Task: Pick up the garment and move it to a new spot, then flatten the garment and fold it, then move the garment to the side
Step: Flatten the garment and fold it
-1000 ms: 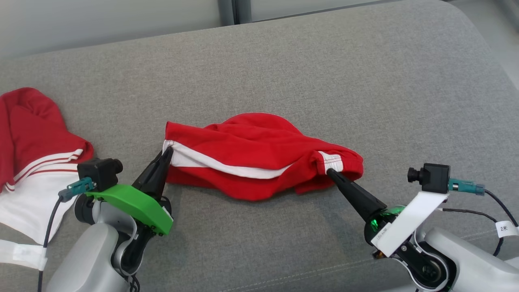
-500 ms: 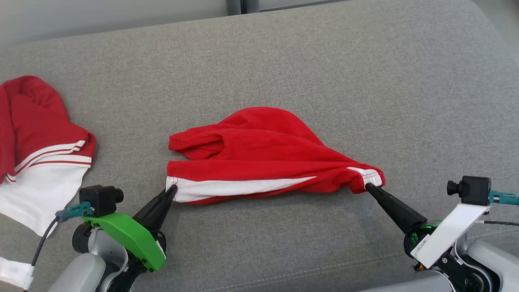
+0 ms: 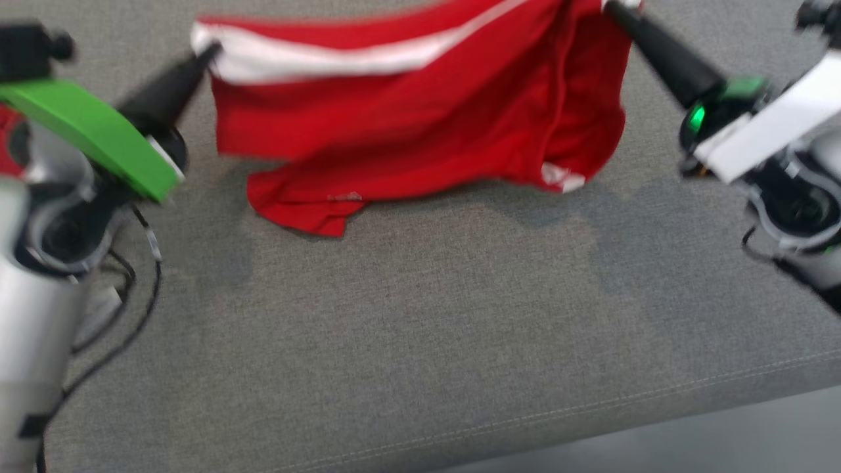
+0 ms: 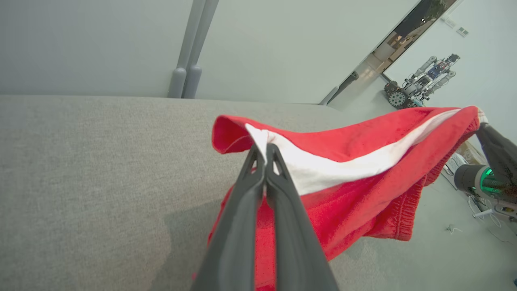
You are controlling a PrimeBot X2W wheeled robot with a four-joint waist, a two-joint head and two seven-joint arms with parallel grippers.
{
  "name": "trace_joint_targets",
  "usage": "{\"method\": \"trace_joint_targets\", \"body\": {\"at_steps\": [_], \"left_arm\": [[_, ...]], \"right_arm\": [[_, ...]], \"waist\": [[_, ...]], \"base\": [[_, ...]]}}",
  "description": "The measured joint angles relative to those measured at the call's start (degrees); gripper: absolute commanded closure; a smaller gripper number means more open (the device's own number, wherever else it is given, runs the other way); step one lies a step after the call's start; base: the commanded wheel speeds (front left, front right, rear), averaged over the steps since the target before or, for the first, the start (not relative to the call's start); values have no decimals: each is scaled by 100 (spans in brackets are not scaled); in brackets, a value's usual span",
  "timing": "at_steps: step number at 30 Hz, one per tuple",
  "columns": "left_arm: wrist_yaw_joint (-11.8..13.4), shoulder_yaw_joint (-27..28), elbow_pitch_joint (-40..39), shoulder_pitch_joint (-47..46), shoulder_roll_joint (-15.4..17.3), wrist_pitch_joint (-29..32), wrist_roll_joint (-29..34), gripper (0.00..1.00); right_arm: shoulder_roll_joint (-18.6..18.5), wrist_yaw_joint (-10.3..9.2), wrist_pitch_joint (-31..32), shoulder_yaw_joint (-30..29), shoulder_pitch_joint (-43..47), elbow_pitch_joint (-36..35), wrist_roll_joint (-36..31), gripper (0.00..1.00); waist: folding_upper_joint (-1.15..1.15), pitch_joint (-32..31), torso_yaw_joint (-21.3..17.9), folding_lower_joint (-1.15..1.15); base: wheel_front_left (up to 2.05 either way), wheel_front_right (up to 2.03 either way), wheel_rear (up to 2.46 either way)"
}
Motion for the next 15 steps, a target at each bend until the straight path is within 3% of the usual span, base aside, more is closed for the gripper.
{"method": "trace_joint_targets", "body": {"at_steps": [4,8,11,15], "left_arm": [[291,751,21,-1542,-62,-79,-64,100],[211,1026,90,-2674,-203,-532,97,100],[145,1024,346,-2725,-334,-726,104,100],[76,726,737,-2204,-503,-777,57,100]], "right_arm": [[18,0,149,-659,-1260,410,143,100],[126,8,-68,-1095,-2284,625,-85,100],[243,8,-185,-1013,-2592,668,-299,100],[285,7,-45,-327,-2145,879,-428,100]], "waist": [[0,304,-20,0],[0,584,-18,0],[0,686,22,1],[0,651,106,1]], "base": [[0,0,0],[0,0,0],[0,0,0],[0,0,0]]}}
